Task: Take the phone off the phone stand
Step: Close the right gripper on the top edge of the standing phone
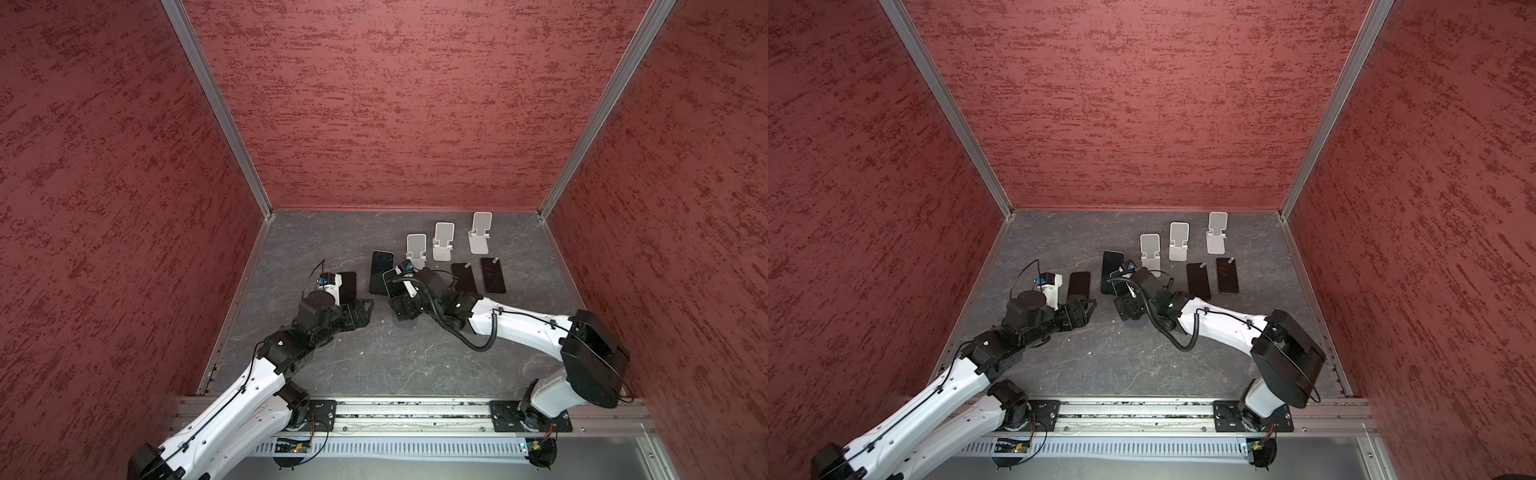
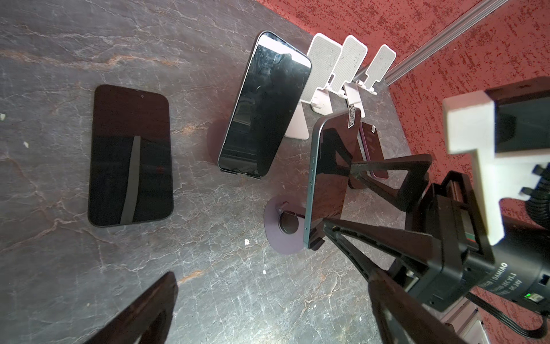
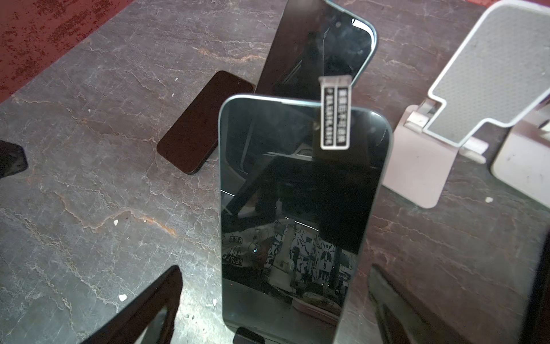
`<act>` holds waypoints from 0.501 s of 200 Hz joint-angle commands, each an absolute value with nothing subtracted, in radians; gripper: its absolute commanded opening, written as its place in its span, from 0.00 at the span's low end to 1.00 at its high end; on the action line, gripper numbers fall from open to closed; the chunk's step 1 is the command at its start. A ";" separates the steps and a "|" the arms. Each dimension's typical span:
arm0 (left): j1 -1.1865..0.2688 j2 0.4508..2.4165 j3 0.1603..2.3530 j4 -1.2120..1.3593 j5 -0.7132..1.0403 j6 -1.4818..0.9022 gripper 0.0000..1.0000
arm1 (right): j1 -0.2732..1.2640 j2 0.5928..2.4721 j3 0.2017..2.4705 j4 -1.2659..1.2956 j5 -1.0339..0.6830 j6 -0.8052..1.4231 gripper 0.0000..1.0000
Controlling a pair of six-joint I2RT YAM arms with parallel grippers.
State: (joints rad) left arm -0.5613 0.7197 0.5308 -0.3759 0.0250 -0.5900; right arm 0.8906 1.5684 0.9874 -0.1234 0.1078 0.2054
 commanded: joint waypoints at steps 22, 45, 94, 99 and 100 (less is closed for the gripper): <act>-0.557 0.719 0.517 -0.360 0.034 -0.573 1.00 | 0.897 1.609 1.038 -0.118 0.159 0.213 0.97; -0.551 0.721 0.512 -0.356 0.037 -0.571 0.99 | 0.897 1.622 1.048 -0.122 0.174 0.215 0.96; -0.541 0.720 0.503 -0.353 0.044 -0.569 0.99 | 0.899 1.645 1.059 -0.136 0.211 0.228 0.94; -0.540 0.720 0.502 -0.352 0.045 -0.569 0.99 | 0.900 1.647 1.060 -0.136 0.214 0.230 0.94; -0.540 0.721 0.502 -0.352 0.045 -0.569 0.99 | 0.900 1.647 1.060 -0.135 0.215 0.230 0.94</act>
State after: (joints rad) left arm -0.5480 0.7204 0.5198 -0.3737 0.0284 -0.5865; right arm 0.8913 1.6344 1.0256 -0.1253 0.1673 0.2092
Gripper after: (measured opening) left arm 0.995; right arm 0.941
